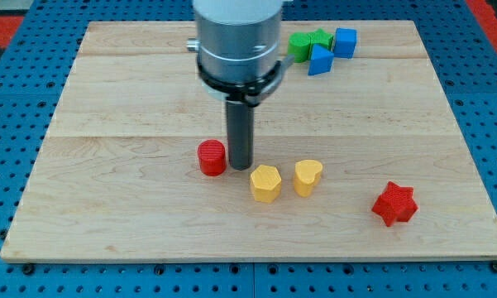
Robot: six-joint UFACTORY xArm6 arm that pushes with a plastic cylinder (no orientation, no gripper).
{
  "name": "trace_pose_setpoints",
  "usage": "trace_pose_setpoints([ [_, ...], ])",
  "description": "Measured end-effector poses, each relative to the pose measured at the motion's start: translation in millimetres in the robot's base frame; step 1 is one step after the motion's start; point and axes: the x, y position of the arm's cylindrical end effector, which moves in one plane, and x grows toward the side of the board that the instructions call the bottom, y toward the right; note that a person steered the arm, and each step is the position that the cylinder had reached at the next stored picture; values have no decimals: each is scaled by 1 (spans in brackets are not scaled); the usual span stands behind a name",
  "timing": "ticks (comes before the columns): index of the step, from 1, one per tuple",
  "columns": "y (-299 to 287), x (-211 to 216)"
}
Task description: Push the yellow blocks into the red star
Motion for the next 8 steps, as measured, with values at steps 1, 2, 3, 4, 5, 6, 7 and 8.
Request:
trace_pose_setpoints([
  [1,-2,5],
  [2,24,6],
  [3,51,8],
  [4,73,13],
  [5,119,13],
  [6,155,13],
  [7,105,10],
  [8,16,8],
])
